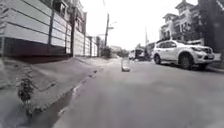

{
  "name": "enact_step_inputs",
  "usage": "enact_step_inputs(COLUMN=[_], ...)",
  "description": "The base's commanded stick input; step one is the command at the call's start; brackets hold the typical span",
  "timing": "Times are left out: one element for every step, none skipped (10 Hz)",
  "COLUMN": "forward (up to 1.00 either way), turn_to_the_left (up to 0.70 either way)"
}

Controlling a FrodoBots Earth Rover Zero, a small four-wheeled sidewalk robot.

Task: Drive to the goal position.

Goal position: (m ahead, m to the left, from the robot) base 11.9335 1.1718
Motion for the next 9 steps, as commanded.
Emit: enact_step_inputs(forward=[1.0,1.0,1.0,1.0,1.0,1.0,1.0,1.0,1.0], turn_to_the_left=[0.0,0.0,0.0,0.0,0.0,0.0,0.0,0.0,-0.03])
